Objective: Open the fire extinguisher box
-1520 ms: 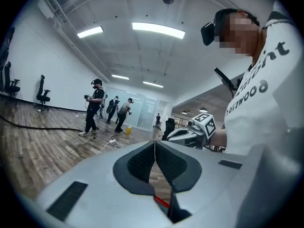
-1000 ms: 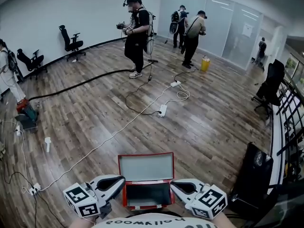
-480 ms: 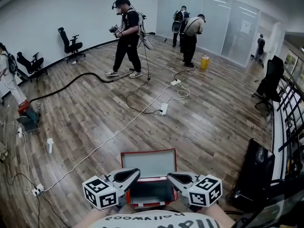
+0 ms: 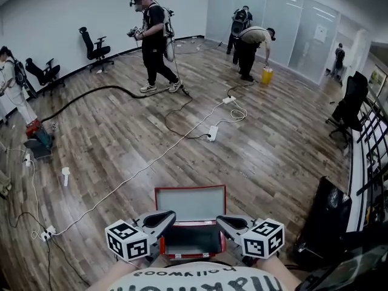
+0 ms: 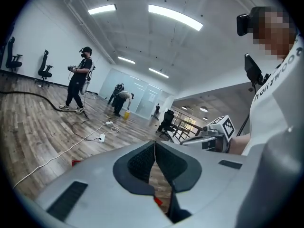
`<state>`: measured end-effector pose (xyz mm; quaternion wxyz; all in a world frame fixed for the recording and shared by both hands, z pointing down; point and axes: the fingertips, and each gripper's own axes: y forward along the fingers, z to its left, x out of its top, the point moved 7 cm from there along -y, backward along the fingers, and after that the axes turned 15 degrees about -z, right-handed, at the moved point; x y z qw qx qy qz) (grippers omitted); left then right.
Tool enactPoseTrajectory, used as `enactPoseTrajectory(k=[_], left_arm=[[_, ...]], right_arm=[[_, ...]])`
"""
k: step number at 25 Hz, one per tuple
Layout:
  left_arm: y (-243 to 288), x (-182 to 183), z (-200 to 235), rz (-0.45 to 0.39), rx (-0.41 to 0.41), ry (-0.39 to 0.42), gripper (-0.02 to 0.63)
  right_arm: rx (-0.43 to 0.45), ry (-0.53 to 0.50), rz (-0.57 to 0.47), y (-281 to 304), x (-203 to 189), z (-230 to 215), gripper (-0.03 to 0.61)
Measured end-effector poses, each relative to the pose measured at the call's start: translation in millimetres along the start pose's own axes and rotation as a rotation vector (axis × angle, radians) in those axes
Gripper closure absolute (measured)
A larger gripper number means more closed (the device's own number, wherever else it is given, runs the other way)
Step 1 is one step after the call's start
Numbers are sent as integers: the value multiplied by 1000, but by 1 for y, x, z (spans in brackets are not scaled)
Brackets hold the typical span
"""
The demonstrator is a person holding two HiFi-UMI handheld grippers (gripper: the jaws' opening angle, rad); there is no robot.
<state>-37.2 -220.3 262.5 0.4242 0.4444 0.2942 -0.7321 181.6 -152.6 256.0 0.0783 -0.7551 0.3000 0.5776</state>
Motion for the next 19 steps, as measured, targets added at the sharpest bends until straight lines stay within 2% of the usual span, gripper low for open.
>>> enactPoseTrajectory(k=[19], left_arm=[[8, -6, -1, 6, 25, -6, 603]], right_arm=[[8, -56, 70, 5, -6, -13, 569]])
